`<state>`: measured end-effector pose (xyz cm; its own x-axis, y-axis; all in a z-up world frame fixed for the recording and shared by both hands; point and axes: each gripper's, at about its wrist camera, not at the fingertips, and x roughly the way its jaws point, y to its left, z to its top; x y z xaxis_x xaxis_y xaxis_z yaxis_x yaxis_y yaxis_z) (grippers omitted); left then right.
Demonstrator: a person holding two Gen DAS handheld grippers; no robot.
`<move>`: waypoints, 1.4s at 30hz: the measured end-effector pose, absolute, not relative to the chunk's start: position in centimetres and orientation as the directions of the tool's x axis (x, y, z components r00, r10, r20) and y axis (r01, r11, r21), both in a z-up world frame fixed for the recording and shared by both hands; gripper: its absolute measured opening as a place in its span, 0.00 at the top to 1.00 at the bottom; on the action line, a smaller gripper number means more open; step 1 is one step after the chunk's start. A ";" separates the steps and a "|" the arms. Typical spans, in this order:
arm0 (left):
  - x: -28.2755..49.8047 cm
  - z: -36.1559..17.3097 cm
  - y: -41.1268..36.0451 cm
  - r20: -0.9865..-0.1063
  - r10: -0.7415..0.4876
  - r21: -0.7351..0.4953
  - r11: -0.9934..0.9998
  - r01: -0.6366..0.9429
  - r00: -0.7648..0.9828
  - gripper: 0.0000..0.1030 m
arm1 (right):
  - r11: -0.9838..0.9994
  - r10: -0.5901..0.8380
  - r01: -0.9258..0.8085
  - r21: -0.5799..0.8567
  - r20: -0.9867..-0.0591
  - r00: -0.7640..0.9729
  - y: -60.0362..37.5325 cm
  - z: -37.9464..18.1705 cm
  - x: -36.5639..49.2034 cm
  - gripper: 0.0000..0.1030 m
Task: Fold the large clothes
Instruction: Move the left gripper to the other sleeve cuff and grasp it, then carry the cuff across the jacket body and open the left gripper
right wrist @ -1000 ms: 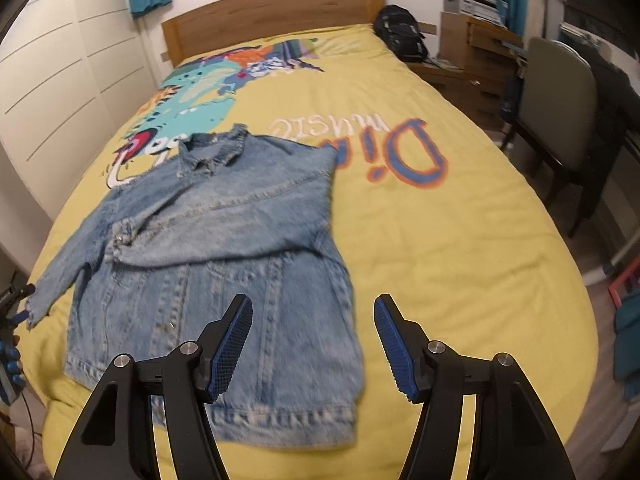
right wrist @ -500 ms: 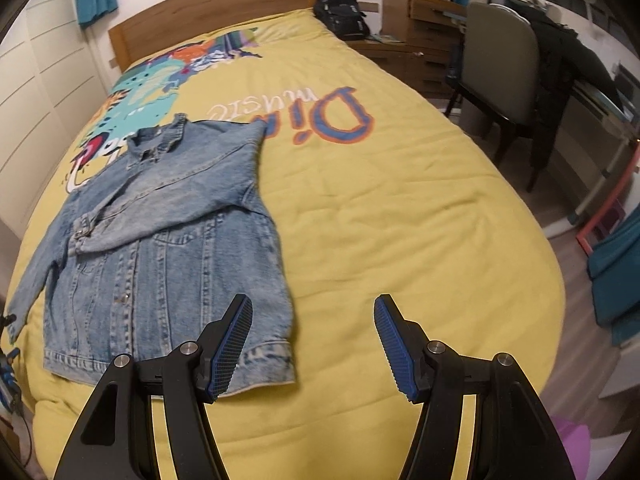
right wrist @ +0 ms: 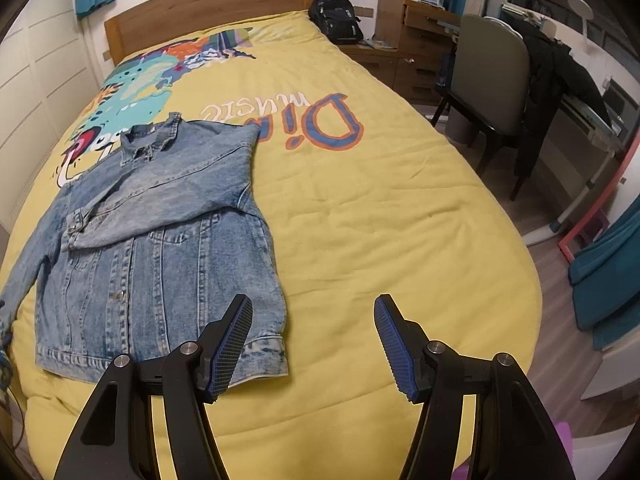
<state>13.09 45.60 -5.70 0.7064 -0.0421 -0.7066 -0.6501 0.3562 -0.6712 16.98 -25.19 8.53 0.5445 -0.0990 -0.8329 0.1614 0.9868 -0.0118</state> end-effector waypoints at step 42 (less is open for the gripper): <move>17.6 -2.5 50.0 -0.607 -0.030 -0.769 0.275 -0.578 0.794 0.97 | 0.985 -0.059 0.169 0.029 -0.871 0.487 -28.0 3.7 18.9 0.37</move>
<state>17.57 49.99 -2.47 0.7940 -0.0300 -0.6072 -0.5775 0.2748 -0.7687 18.92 -28.02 3.73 0.4874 -0.0586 -0.8712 0.1695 0.9851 0.0285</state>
